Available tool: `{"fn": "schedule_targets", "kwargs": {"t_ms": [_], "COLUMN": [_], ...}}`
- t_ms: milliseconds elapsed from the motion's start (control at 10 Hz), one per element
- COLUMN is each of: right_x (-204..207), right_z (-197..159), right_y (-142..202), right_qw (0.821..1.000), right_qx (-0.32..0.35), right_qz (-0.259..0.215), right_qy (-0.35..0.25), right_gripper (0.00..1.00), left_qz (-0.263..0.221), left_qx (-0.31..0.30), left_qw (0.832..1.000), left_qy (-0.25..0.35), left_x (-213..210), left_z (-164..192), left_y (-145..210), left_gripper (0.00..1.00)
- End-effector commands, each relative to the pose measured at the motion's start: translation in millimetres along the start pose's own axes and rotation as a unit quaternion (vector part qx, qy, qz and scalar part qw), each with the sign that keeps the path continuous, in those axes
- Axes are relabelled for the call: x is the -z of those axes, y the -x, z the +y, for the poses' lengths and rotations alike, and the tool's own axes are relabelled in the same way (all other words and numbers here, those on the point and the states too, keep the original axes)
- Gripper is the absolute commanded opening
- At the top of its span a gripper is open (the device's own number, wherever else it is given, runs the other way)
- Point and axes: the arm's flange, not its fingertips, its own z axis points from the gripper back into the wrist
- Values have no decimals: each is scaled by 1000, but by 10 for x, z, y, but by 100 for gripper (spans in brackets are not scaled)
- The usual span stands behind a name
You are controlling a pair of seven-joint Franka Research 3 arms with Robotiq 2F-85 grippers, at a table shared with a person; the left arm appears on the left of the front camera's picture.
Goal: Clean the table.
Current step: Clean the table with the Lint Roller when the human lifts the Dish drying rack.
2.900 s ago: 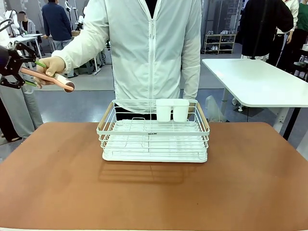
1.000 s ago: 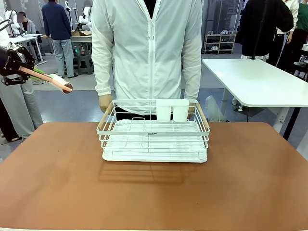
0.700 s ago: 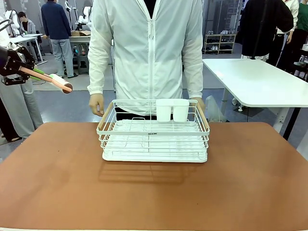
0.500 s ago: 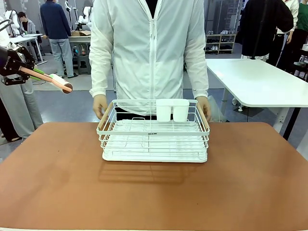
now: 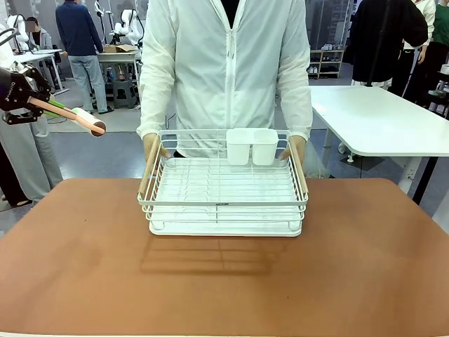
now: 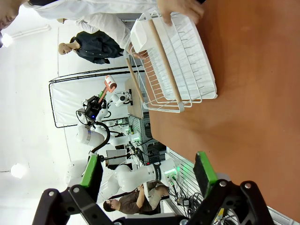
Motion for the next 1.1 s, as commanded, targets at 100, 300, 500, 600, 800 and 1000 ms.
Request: {"fn": "schedule_targets", "kwargs": {"t_ms": [100,300,500,600,800,1000], "right_x": [-10,-10,-10,-10,-10,-10], "right_z": [21,21,21,21,21,21], "right_y": [4,4,4,4,4,4], "right_qw": [1000,1000,1000,1000,1000,1000], "right_qx": [-2,-2,-2,-2,-2,-2], "right_qz": [-1,-1,-1,-1,-1,-1], "right_qy": [0,0,0,0,0,0], "right_gripper": [100,100,100,100,100,100], "left_qz": [-2,-2,-2,-2,-2,-2], "left_qx": [2,2,2,2,2,2], "left_qw": [1000,1000,1000,1000,1000,1000], "left_qy": [0,0,0,0,0,0], "left_x": [-7,-7,-7,-7,-7,-7], "left_z": [-13,-13,-13,-13,-13,-13], "left_y": [-1,-1,-1,-1,-1,-1], "left_gripper": [3,3,3,3,3,3]}}
